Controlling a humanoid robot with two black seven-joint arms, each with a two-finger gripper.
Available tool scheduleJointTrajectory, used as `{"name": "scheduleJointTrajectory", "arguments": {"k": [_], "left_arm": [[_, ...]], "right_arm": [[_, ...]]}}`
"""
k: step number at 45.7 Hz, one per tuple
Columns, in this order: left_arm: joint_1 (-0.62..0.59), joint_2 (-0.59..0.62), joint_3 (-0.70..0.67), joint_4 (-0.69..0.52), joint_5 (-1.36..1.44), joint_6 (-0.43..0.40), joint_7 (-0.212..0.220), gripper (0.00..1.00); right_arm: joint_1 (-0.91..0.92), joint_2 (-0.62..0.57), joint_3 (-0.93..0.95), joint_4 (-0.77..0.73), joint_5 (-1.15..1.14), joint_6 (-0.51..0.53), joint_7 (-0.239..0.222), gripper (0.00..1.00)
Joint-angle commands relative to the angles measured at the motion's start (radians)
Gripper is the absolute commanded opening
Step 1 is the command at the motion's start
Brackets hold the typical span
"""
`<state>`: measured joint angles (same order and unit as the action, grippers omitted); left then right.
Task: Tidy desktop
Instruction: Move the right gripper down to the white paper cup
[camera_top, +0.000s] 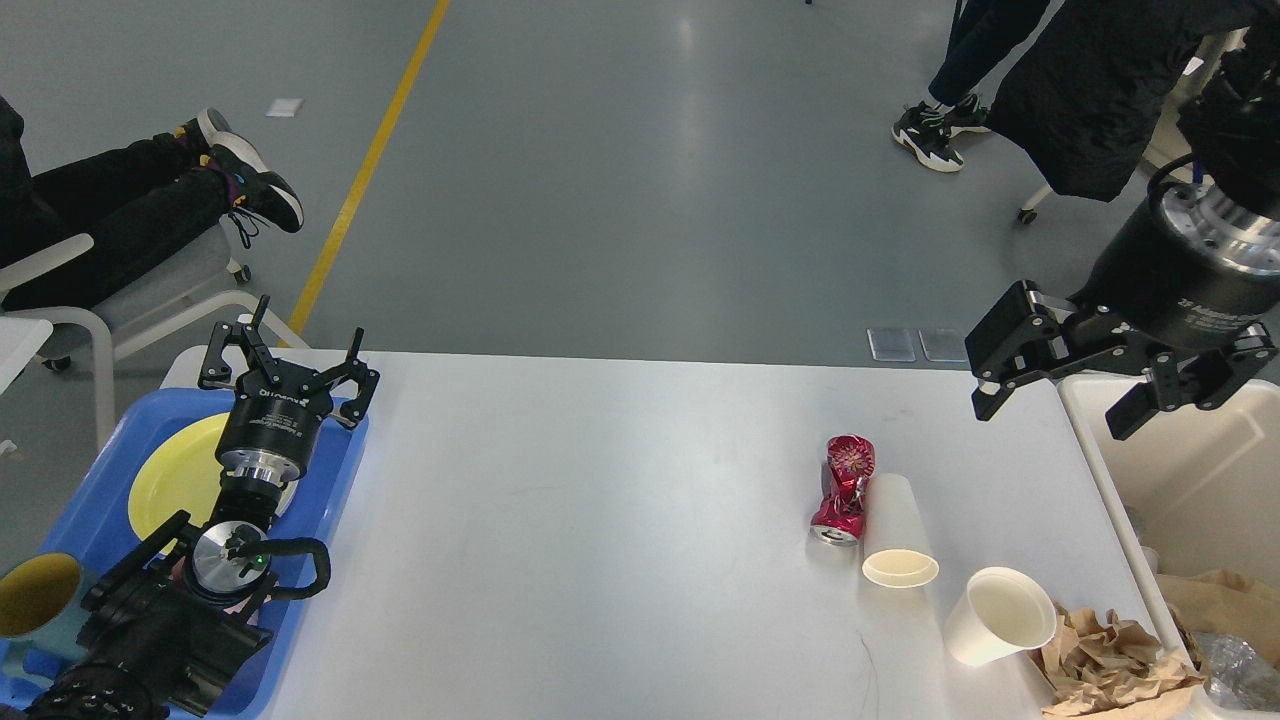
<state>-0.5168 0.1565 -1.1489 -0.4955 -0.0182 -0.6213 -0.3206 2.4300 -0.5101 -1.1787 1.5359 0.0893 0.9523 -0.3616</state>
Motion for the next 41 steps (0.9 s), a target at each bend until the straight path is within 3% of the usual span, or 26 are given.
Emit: {"name": "scheduleJointTrajectory", "arguments": {"k": [1,10,22,31,41], "left_arm": [[0.0,0.0,0.0,0.0,0.0,0.0,0.0,0.96],[0.001,0.0,0.0,0.0,0.0,0.0,0.0,0.96],[0.001,0.0,0.0,0.0,0.0,0.0,0.0,0.96],[0.0,0.0,0.0,0.0,0.0,0.0,0.0,0.96],[0.0,0.0,0.0,0.0,0.0,0.0,0.0,0.96]], "right_arm": [[0.012,0.001,-0.03,0.018,0.006,-0.012,0.0,0.98],[-0.02,-0.004,-0.036,0.015,0.007,-0.033,0.001,0.98],[-0.23,-0.064,-0.038,-0.002,-0.002,-0.179,0.003,0.98],[-0.407,-0.096,-0.042,-0.005,0.0,-0.357,0.0,0.98],[-0.539,-0.1,-0.021,-0.005,0.001,-0.458,0.004,0.95]]}}
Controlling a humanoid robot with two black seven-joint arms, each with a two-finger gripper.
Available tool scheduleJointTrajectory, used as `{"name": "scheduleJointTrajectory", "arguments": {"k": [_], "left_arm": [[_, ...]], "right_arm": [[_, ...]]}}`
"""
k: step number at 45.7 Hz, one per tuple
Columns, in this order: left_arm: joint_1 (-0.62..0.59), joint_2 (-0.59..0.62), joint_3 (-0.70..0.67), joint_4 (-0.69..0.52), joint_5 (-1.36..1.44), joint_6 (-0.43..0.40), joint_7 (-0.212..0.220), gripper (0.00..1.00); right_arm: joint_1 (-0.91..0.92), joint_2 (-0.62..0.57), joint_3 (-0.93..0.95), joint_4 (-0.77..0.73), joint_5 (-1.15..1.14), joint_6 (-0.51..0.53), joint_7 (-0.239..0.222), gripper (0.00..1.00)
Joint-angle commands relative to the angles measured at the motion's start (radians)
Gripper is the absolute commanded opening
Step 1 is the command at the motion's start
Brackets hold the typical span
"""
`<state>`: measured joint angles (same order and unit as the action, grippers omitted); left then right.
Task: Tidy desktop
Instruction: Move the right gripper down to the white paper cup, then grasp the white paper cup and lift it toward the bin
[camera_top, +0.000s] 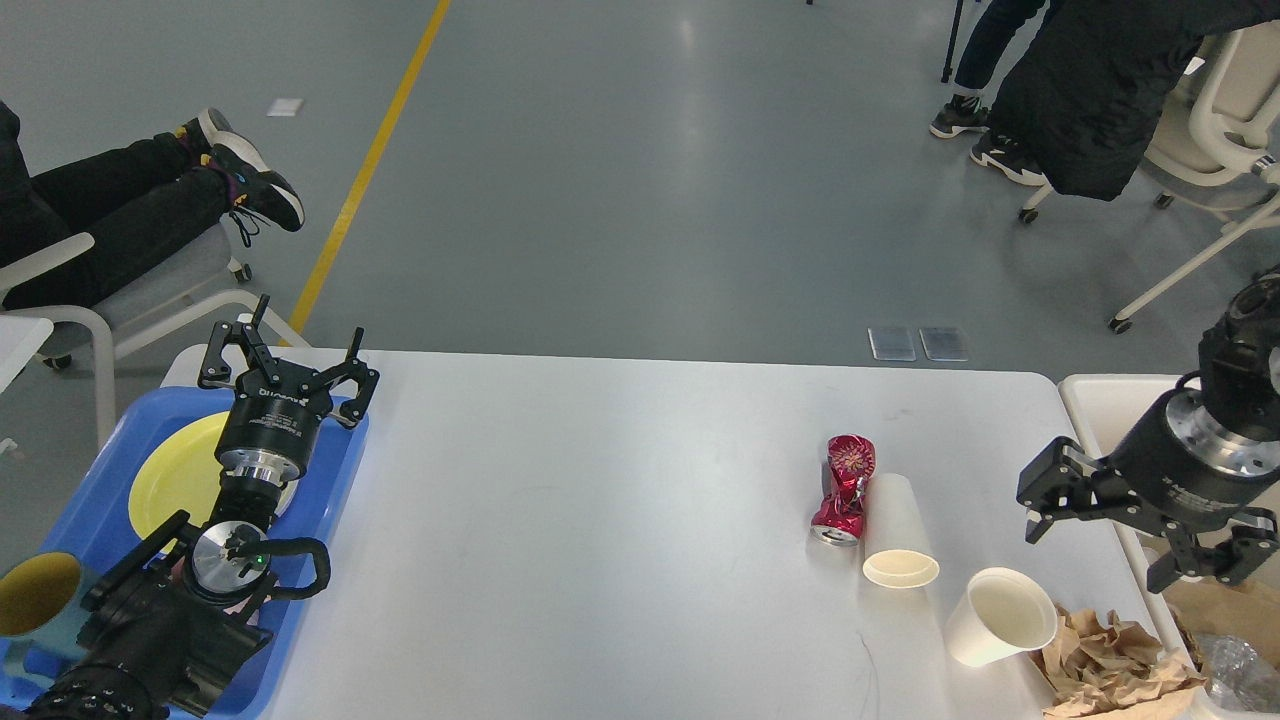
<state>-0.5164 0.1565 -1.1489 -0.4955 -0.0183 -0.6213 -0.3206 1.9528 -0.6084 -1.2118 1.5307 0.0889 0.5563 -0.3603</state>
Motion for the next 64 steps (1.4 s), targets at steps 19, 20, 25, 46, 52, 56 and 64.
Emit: {"name": "scheduleJointTrajectory", "arguments": {"k": [19,20,25,46,52,56,64], "left_arm": [[-0.001,0.0,0.0,0.0,0.0,0.0,0.0,0.96],[-0.001,0.0,0.0,0.0,0.0,0.0,0.0,0.96],[0.001,0.0,0.0,0.0,0.0,0.0,0.0,0.96],[-0.001,0.0,0.0,0.0,0.0,0.0,0.0,0.96],[-0.001,0.0,0.0,0.0,0.0,0.0,0.0,0.96],[-0.001,0.0,0.0,0.0,0.0,0.0,0.0,0.96],[-0.001,0.0,0.0,0.0,0.0,0.0,0.0,0.96]], "right_arm": [[-0.356,0.013,0.129,-0.055,0.012,-0.337,0.008,0.95],[-0.362,0.015,0.133,-0.058,0.012,-0.343,0.008,0.95],[-0.411,0.035,0.155,-0.075,0.011,-0.386,0.008,0.95],[-0.537,0.064,0.227,-0.178,0.034,-0.449,0.009,0.56],[-0.555,0.062,0.264,-0.195,0.086,-0.449,0.012,0.41],[-0.555,0.062,0.267,-0.195,0.095,-0.444,0.012,0.16],[-0.566,0.062,0.268,-0.195,0.097,-0.446,0.014,0.0]]}}
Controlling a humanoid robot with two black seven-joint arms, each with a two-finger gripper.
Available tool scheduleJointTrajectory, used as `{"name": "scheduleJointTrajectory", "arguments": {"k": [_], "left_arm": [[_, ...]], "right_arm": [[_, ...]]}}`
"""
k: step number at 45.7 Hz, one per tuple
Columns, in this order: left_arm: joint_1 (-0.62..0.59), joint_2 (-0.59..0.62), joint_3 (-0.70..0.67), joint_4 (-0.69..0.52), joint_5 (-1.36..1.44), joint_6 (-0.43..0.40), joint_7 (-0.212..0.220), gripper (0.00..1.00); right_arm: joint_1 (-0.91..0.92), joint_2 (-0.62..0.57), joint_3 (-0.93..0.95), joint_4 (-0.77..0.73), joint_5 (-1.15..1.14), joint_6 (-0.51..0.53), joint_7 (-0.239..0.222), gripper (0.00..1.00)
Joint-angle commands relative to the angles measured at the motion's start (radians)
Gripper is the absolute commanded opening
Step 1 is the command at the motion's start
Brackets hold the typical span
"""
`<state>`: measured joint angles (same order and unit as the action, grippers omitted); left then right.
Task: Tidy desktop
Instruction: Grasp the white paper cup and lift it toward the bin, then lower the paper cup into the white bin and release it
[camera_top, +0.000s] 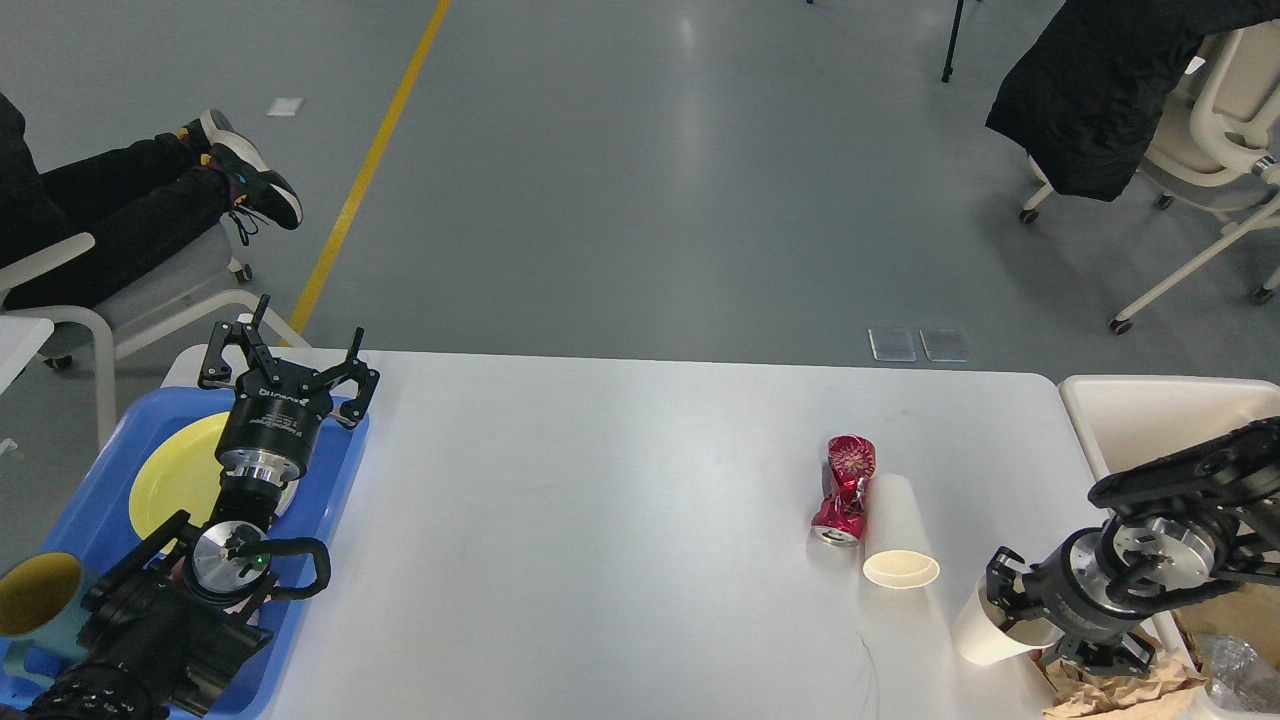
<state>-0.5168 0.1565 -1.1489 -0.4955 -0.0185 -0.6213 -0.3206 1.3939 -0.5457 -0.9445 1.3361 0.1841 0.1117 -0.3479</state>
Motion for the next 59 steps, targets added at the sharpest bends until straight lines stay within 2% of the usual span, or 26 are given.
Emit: {"name": "scheduleJointTrajectory", "arguments": {"k": [1,17,21,28,32,35,39,44,47,51,56,59], "left_arm": [[0.0,0.0,0.0,0.0,0.0,0.0,0.0,0.96],[0.0,0.0,0.0,0.0,0.0,0.0,0.0,0.96],[0.001,0.0,0.0,0.0,0.0,0.0,0.0,0.96],[0.0,0.0,0.0,0.0,0.0,0.0,0.0,0.96],[0.0,0.0,0.0,0.0,0.0,0.0,0.0,0.96],[0.0,0.0,0.0,0.0,0.0,0.0,0.0,0.96],[0.0,0.0,0.0,0.0,0.0,0.0,0.0,0.96],[0.001,0.0,0.0,0.0,0.0,0.0,0.0,0.96],[0.0,0.0,0.0,0.0,0.0,0.0,0.0,0.96],[0.0,0.0,0.0,0.0,0.0,0.0,0.0,0.96],[0.0,0.0,0.0,0.0,0.0,0.0,0.0,0.96],[0.0,0.0,0.0,0.0,0.0,0.0,0.0,0.96]], "right_arm": [[-0.007,0.001,0.003,-0.001,0.002,-0.001,0.003,0.0],[0.007,-0.005,0.004,-0.015,0.044,0.026,0.01,0.0],[0.06,-0.023,0.006,-0.011,0.075,0.11,0.01,0.0],[0.201,-0.088,-0.017,-0.008,0.1,0.345,0.01,0.0],[0.293,-0.1,-0.062,-0.006,0.116,0.442,0.017,0.0],[0.378,-0.093,-0.137,-0.002,0.14,0.496,0.055,0.0],[0.494,-0.068,-0.265,0.012,0.144,0.559,0.157,0.0],[0.645,0.016,-0.46,0.041,0.138,0.625,0.289,0.0],[0.733,0.076,-0.569,0.074,0.129,0.641,0.343,0.0],[0.849,0.113,-0.643,0.123,0.094,0.654,0.354,0.0],[0.973,0.112,-0.646,0.152,0.012,0.741,0.345,0.0],[0.991,0.11,-0.649,0.152,0.012,0.753,0.336,0.0]]}}
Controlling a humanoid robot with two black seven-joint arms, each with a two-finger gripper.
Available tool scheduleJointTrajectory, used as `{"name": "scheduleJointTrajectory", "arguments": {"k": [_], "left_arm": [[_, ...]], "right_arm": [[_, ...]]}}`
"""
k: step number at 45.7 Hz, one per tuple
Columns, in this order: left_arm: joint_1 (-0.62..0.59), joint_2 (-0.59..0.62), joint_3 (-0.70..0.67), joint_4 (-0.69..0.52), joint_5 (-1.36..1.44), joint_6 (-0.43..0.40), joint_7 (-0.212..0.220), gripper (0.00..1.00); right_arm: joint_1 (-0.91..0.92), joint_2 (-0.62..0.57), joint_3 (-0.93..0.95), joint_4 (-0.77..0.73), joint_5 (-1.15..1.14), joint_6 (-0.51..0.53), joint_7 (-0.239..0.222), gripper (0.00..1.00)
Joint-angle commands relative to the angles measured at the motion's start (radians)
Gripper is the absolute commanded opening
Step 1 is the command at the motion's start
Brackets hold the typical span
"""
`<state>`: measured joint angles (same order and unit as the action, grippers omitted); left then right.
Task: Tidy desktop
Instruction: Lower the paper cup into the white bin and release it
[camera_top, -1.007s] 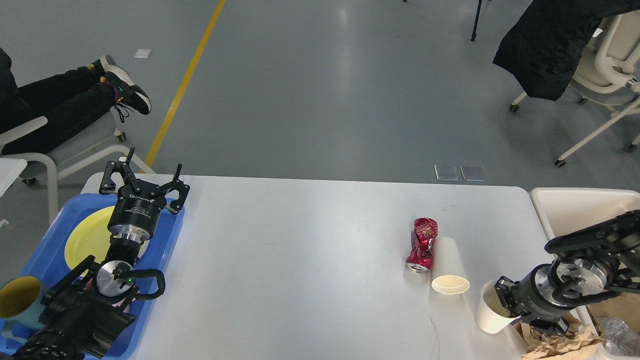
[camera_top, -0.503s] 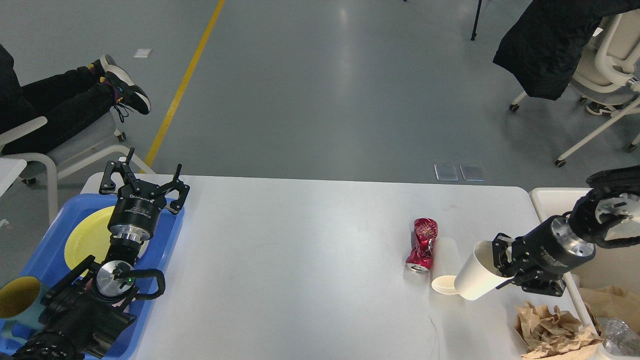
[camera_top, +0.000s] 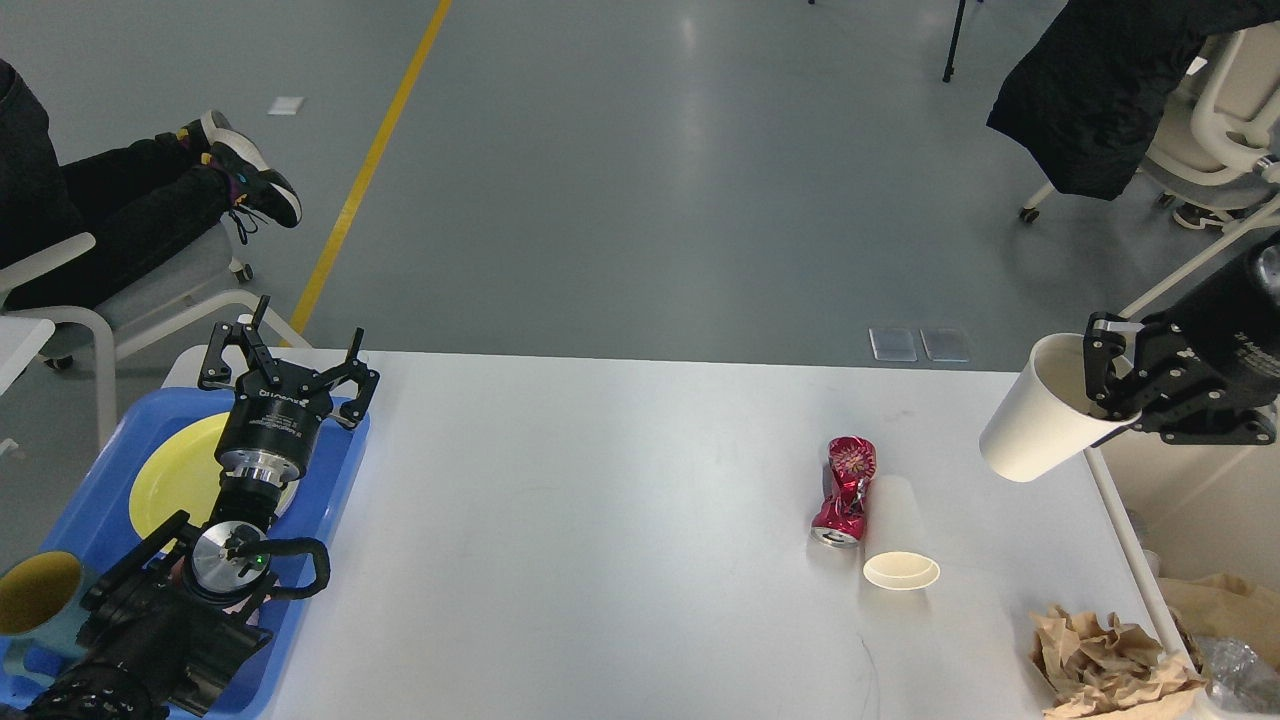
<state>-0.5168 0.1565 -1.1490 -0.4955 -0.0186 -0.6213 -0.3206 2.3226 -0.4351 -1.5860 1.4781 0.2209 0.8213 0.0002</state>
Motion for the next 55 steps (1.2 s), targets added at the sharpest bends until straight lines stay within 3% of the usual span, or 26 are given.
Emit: {"name": "scheduleJointTrajectory", "arguments": {"k": [1,14,26,33,39,44,55], "left_arm": [[0.0,0.0,0.0,0.0,0.0,0.0,0.0,0.96],[0.0,0.0,0.0,0.0,0.0,0.0,0.0,0.96],[0.0,0.0,0.0,0.0,0.0,0.0,0.0,0.96],[0.0,0.0,0.0,0.0,0.0,0.0,0.0,0.96],[0.0,0.0,0.0,0.0,0.0,0.0,0.0,0.96],[0.0,0.0,0.0,0.0,0.0,0.0,0.0,0.96],[0.001,0.0,0.0,0.0,0.0,0.0,0.0,0.96]], "right_arm": [[0.063,-0.001,-0.009,0.008,-0.025,0.044,-0.013,0.0],[0.037,-0.025,-0.026,-0.021,-0.032,-0.008,-0.014,0.0],[-0.224,-0.178,-0.032,-0.209,-0.023,-0.056,-0.014,0.0],[-0.405,-0.275,-0.006,-0.314,-0.017,-0.227,-0.014,0.0],[-0.615,-0.287,0.072,-0.39,-0.018,-0.404,-0.014,0.0],[-0.79,-0.287,0.165,-0.511,-0.017,-0.478,-0.016,0.0],[-1.239,-0.222,0.409,-0.938,0.005,-0.504,-0.055,0.0]]}}
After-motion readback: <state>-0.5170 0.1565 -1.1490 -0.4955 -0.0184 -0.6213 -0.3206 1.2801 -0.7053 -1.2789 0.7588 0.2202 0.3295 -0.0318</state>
